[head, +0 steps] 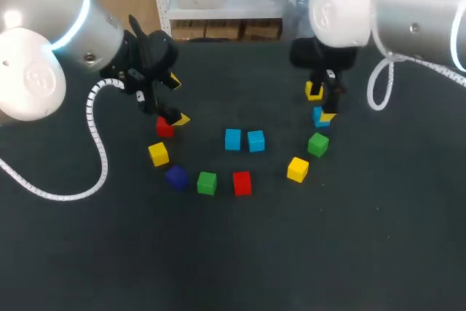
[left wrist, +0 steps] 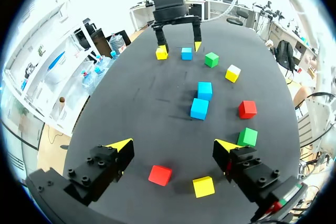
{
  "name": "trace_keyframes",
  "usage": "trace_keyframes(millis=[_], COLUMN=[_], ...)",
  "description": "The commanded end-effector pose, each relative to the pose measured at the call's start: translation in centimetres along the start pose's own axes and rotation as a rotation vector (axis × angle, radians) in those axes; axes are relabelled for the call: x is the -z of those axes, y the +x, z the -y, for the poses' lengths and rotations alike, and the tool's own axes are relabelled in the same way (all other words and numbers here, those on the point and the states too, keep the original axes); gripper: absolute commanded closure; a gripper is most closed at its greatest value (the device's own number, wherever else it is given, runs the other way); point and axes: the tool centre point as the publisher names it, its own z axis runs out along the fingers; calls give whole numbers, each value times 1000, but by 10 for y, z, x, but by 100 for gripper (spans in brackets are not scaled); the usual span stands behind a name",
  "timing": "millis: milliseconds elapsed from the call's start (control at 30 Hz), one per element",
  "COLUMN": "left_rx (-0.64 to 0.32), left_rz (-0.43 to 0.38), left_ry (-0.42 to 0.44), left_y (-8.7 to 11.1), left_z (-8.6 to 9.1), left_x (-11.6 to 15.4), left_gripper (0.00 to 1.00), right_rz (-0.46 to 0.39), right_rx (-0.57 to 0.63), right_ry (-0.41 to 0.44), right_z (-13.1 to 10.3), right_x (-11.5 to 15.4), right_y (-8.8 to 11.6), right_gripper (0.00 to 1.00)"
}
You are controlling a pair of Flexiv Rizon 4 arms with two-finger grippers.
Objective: Place the blue cubes, place green cubes on the blue cubes, place the yellow cubes on the green cubes, then place the red cubes on the yellow cubes, and place purple cube on the red cubes.
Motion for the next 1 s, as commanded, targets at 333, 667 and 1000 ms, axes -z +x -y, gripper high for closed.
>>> trace_keyframes(millis=[333, 667, 1000], left_rx=[-4, -4, -4], left_rz=[7, 7, 7], left_ry=[1, 1, 1], left_y=[2, 2, 2], left_z=[0, 0, 0], left_x=[0, 0, 0], left_gripper=[0, 0, 0], right_rz=[5, -1, -3], right_rx=[-5, -20, -33], right_ry=[-55, -27, 23], right_z=[-10, -31, -47], right_x=[-18, -24, -2], right_y=[4, 5, 2], right_gripper=[0, 100, 100])
